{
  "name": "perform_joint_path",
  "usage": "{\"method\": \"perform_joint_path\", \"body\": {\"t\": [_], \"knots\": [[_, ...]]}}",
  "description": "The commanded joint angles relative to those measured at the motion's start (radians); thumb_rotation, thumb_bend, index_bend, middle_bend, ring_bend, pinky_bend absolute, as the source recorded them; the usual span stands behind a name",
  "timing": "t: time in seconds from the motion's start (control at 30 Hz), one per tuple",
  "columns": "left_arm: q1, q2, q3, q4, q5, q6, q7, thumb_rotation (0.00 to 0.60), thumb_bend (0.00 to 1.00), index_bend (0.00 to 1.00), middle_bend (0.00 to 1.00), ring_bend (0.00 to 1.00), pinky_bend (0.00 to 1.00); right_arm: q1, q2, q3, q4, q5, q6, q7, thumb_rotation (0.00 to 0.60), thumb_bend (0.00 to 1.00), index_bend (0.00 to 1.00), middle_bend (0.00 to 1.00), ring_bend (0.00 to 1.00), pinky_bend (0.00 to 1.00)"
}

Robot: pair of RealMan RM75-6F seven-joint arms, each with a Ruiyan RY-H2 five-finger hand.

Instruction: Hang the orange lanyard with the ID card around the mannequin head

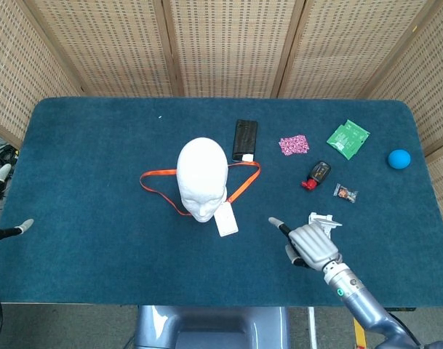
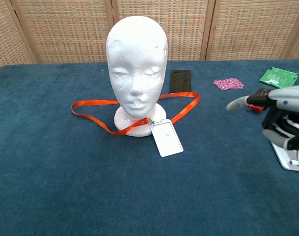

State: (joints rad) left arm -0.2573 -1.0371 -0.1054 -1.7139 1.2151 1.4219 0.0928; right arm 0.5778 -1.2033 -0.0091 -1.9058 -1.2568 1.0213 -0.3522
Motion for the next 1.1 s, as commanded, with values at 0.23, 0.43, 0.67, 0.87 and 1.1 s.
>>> {"method": "perform_joint_path", "body": {"t": [0.23, 0.43, 0.67, 0.87, 1.1], "knots": [[-0.001, -0.007, -0.011, 0.013, 0.005, -0.028, -0.007, 0.6, 0.0, 0.0, 0.0, 0.0, 0.0, 0.14, -0.178, 0.081, 0.017, 0.272, -0.126, -0.163, 0.6, 0.8, 0.13, 0.81, 0.78, 0.98], [0.002, -0.011, -0.019, 0.019, 0.006, -0.035, -0.004, 0.6, 0.0, 0.0, 0.0, 0.0, 0.0, 0.217, -0.271, 0.092, 0.055, 0.42, -0.129, -0.263, 0.6, 0.8, 0.13, 0.82, 0.77, 0.98], [0.004, -0.01, -0.028, 0.021, 0.006, -0.047, -0.01, 0.6, 0.0, 0.0, 0.0, 0.0, 0.0, 0.286, -0.341, 0.102, 0.104, 0.539, -0.11, -0.319, 0.6, 0.8, 0.14, 0.82, 0.78, 0.98], [0.007, -0.008, -0.032, 0.022, 0.007, -0.056, -0.014, 0.6, 0.0, 0.0, 0.0, 0.0, 0.0, 0.32, -0.364, 0.091, 0.129, 0.604, -0.09, -0.352, 0.6, 0.8, 0.16, 0.82, 0.78, 0.98], [0.008, -0.009, -0.035, 0.019, 0.014, -0.063, -0.013, 0.6, 0.0, 0.0, 0.0, 0.0, 0.0, 0.351, -0.374, 0.075, 0.145, 0.67, -0.079, -0.381, 0.6, 0.8, 0.18, 0.82, 0.78, 0.98]]}}
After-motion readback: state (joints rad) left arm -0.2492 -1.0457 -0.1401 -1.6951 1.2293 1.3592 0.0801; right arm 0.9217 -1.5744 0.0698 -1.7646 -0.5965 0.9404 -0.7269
